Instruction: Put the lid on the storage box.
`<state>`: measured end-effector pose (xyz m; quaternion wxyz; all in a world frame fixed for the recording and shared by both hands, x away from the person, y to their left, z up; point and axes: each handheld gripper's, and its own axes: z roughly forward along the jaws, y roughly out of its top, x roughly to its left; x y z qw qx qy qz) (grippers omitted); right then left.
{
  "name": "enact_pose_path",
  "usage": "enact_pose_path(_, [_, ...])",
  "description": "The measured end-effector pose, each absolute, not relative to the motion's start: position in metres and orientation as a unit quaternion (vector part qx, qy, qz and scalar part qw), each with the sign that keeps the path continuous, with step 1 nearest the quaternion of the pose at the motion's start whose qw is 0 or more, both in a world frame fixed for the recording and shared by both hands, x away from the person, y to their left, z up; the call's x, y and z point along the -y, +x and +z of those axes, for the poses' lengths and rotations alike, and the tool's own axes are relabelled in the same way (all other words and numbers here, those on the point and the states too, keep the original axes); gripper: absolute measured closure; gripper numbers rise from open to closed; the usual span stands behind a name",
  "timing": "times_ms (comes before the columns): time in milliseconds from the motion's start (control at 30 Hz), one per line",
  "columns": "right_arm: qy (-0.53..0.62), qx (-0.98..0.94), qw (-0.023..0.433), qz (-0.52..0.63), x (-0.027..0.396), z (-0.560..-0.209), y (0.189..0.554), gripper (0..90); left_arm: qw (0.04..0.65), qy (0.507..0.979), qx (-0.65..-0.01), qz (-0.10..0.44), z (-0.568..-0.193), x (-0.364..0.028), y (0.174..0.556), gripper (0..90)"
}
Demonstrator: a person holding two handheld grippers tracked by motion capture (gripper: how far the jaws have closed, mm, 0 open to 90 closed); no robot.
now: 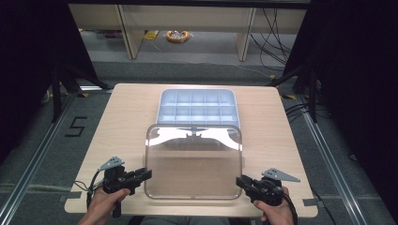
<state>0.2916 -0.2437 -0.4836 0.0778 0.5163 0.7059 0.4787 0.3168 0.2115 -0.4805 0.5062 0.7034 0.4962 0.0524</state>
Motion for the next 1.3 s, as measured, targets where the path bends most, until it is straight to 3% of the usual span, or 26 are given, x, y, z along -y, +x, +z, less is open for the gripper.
enact_pose_path(200, [0.506, -0.708, 0.103, 0.482, 0.247, -0.479, 0.307, 69.6, 0.507, 0.707, -0.488, 0.069, -0.471, -0.207, 0.330, 67.5])
enact_pose_path(233, [0.524, -0.695, 0.087, 0.484, 0.244, -0.476, 0.307, 69.6, 0.506, 0.705, -0.493, 0.072, -0.470, -0.206, 0.332, 67.5])
enact_pose_path(333, [0.506, -0.705, 0.116, 0.483, 0.247, -0.475, 0.317, 69.4, 0.508, 0.708, -0.484, 0.080, -0.465, -0.204, 0.338, 67.8])
enact_pose_path(1300, [0.508, -0.671, 0.150, 0.518, 0.240, -0.425, 0.385, 68.7, 0.536, 0.671, -0.496, 0.126, -0.420, -0.199, 0.394, 67.1])
